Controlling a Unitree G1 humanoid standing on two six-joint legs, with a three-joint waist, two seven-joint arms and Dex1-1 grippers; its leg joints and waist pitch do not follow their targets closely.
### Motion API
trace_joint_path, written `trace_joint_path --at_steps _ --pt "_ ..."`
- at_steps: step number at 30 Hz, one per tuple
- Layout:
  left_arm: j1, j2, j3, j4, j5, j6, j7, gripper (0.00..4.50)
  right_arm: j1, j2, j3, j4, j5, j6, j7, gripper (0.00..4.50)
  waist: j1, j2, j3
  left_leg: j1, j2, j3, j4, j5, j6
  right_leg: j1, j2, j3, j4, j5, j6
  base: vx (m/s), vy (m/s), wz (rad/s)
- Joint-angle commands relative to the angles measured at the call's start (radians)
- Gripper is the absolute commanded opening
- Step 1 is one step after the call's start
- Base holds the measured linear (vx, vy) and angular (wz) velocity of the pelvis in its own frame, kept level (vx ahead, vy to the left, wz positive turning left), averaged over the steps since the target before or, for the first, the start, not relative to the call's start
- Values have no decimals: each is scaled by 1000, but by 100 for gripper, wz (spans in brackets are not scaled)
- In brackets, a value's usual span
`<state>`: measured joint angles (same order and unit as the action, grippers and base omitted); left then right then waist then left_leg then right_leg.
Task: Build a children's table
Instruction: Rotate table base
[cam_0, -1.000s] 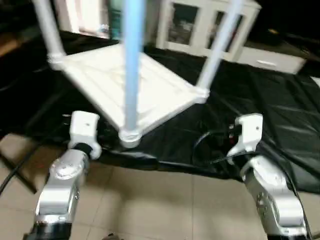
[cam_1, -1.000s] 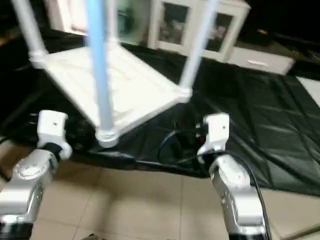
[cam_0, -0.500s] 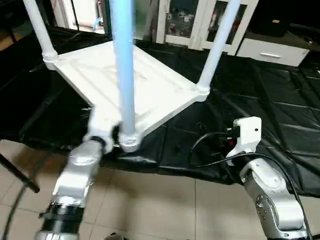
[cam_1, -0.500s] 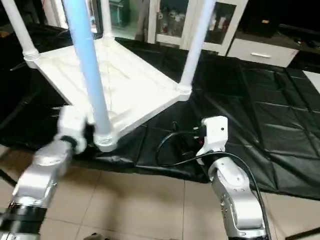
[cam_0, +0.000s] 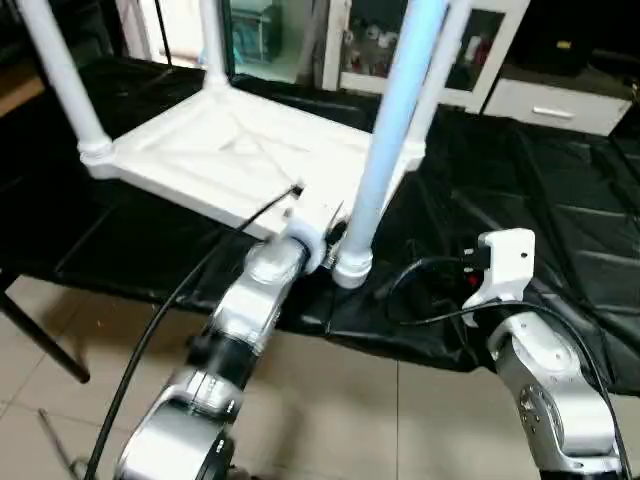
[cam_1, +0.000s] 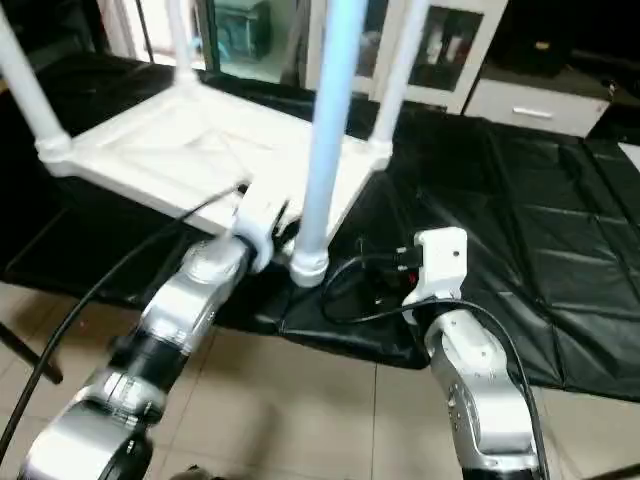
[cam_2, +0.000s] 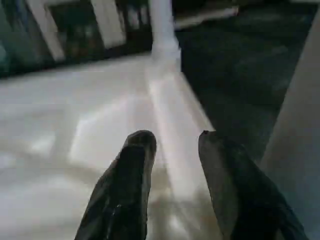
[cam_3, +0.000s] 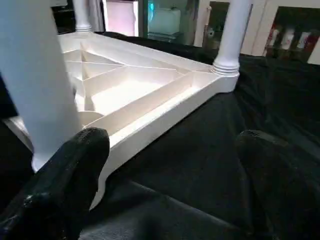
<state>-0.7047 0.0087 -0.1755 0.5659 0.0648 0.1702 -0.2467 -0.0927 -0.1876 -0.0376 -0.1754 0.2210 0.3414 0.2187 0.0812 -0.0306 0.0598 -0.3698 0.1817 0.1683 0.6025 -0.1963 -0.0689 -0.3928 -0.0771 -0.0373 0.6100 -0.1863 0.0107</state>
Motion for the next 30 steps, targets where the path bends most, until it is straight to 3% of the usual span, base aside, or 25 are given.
trace_joint_path --at_steps 1,6,11,12,14,15,17,20,25,26,29,30 --pt "-1 -6 10 15 -14 -58 2 183 11 -8 -30 -34 -9 11 -17 450 -1 5 -68 8 35 -13 -74 -123 37 49 -58 36 -62 1 -196 0 0 0" --pt "45 15 41 -29 -45 -96 -40 183 26 -8 -34 -46 -5 16 -22 450 -1 9 -65 7 37 -10 -75 -122 54 46 -55 36 -62 -20 -216 0 0 0" --pt "121 86 65 -101 -87 -113 -139 183 33 -12 -28 -64 17 29 1 450 -7 14 -60 13 41 -10 -83 -201 29 38 -55 36 -71 -126 -200 0 0 0" --pt "171 136 59 -184 -116 -77 -222 183 42 -28 -11 -86 41 32 50 450 -7 16 -59 12 43 -12 -86 -218 22 39 -57 37 -70 -145 -193 0 0 0" --pt "205 168 52 -238 -123 -64 -258 183 51 -42 2 -101 50 35 80 450 -7 19 -60 10 45 -13 -88 -213 17 38 -57 37 -67 -134 -190 0 0 0" --pt "270 207 53 -345 -162 -25 -313 183 66 -67 21 -124 55 34 122 450 -9 23 -62 11 47 -13 -87 -210 11 38 -55 36 -63 -104 -192 0 0 0" --pt "327 240 56 -422 -188 -12 -347 183 74 -76 19 -130 57 39 127 450 -10 21 -61 10 47 -11 -86 -202 9 37 -54 36 -58 -81 -203 0 0 0" --pt "372 262 64 -457 -183 -6 -344 183 79 -85 27 -135 71 57 147 450 -9 22 -54 13 46 -8 -91 -254 0 30 -52 38 -70 -167 -189 0 0 0" --pt "417 274 83 -474 -158 18 -304 183 84 -115 95 -168 133 139 244 450 -8 18 -54 12 44 -12 -93 -291 -18 28 -53 39 -79 -260 -141 0 0 0" --pt "417 274 83 -474 -158 18 -304 183 84 -115 95 -168 133 139 244 450 -8 18 -52 11 44 -12 -95 -291 -18 28 -53 39 -80 -263 -137 0 0 0" --pt "445 297 79 -519 -180 62 -335 183 45 -165 182 -143 164 239 357 450 -9 4 -56 9 45 -12 -92 -264 -13 30 -54 39 -76 -247 -139 0 0 0" --pt "452 306 77 -532 -190 72 -351 183 32 -174 198 -128 162 244 382 450 -8 9 -58 10 46 -14 -91 -254 -11 31 -55 38 -71 -236 -146 0 0 0"
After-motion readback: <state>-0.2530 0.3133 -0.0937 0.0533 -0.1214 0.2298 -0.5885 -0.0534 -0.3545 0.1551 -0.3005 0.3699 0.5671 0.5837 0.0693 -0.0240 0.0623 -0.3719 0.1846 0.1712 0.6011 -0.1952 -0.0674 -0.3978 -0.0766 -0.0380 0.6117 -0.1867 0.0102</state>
